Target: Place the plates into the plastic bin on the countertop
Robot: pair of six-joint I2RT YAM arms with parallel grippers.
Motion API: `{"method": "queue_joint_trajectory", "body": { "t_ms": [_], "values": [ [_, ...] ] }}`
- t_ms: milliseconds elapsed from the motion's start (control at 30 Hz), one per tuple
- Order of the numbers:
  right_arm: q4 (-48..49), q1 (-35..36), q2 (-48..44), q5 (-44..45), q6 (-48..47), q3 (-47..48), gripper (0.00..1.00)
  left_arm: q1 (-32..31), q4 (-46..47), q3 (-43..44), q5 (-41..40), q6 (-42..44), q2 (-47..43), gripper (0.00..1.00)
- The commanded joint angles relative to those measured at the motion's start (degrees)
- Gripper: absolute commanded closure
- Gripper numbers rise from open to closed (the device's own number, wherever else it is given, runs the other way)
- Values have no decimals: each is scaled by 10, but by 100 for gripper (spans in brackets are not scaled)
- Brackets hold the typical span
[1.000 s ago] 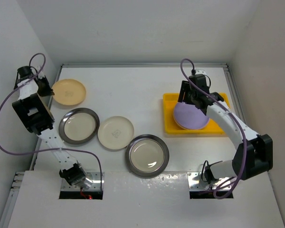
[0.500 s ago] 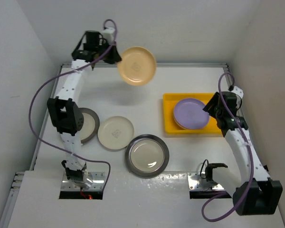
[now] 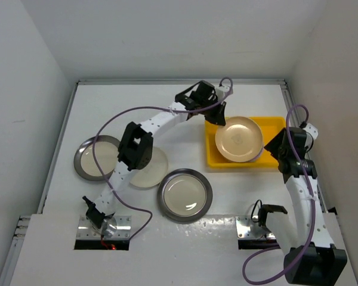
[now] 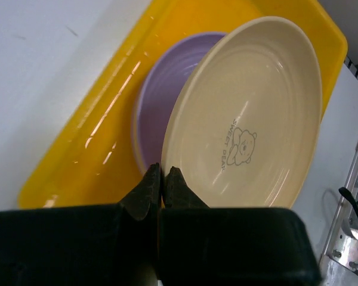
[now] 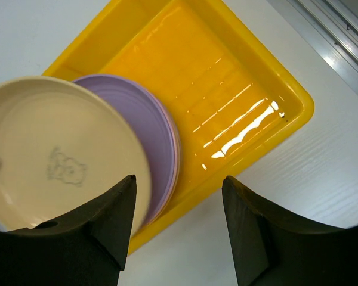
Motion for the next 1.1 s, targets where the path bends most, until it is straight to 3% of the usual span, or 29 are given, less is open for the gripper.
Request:
{"method": "queue_joint_trajectory", "body": {
  "t_ms": [0,200,300,433,500,533,667,733,867,900,1000,1067],
  "values": [
    [-12,-3,-7,-6,9,2,41,-7,72,33,1,-37,-3,100],
    [-29,-4,-12,-6,5,5,41,-28,72,5,-38,-31,11,99],
    [-29,-3,-18,-10,-5,9,39,-28,72,-9,-45,-26,16,86],
    [-28,-2,-15,-19,-17,21,37,-28,72,-14,-58,-16,16,82],
    [-28,-3,-13,-26,-26,24,35,-28,78,-9,-58,-16,23,67],
    [-29,-3,-13,-35,-37,33,34,-28,78,-2,-50,-16,28,51],
    [-17,13,-2,-112,-88,61,30,-16,78,3,-50,-10,8,26],
    [-5,37,23,-151,-106,83,28,15,72,18,-45,-10,-25,16],
    [36,165,133,-195,-101,149,32,107,2,4,-67,55,-127,14],
    [44,236,172,-193,-108,159,33,151,-13,-8,-94,69,-151,14],
    [88,329,298,-201,-123,208,33,253,-64,-84,-147,117,-246,14],
    [102,354,347,-231,-125,263,33,308,-86,-135,-166,144,-294,14]
  ]
}}
